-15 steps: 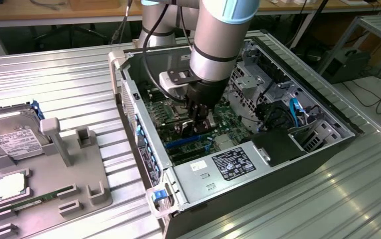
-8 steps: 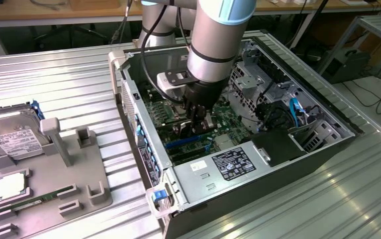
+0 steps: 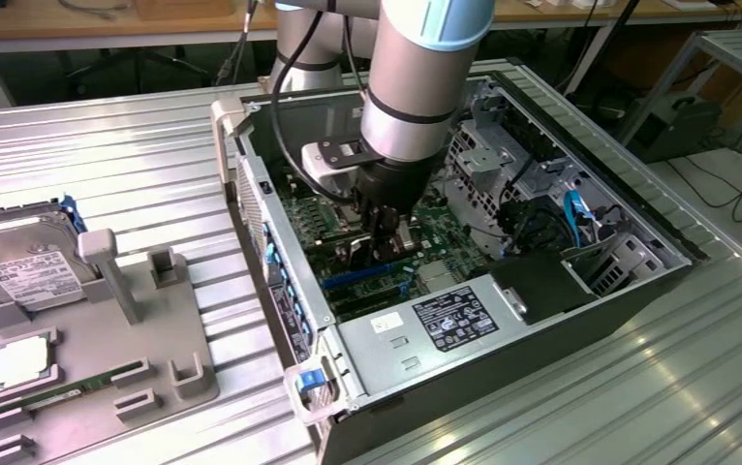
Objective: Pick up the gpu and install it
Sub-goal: 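Insert the gpu into the slot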
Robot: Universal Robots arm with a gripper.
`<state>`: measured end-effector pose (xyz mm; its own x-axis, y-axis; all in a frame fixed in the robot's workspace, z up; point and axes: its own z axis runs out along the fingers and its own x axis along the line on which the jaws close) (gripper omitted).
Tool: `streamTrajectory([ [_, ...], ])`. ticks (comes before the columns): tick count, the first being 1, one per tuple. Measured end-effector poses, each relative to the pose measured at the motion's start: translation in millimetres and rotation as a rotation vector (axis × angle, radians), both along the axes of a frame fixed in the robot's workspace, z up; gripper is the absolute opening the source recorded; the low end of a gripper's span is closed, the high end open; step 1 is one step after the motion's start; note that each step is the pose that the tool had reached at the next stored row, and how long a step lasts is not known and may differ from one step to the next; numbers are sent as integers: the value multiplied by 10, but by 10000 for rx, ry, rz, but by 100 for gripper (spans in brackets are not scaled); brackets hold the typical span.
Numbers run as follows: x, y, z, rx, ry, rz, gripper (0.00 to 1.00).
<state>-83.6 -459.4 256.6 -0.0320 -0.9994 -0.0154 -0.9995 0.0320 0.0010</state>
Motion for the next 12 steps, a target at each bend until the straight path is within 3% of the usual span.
streamTrajectory([
  [7, -3, 0, -23, -1, 11, -1, 28],
  [9, -3, 0, -26, -2, 49, -1, 28],
  [12, -3, 0, -36, 0, 152, 0, 28],
])
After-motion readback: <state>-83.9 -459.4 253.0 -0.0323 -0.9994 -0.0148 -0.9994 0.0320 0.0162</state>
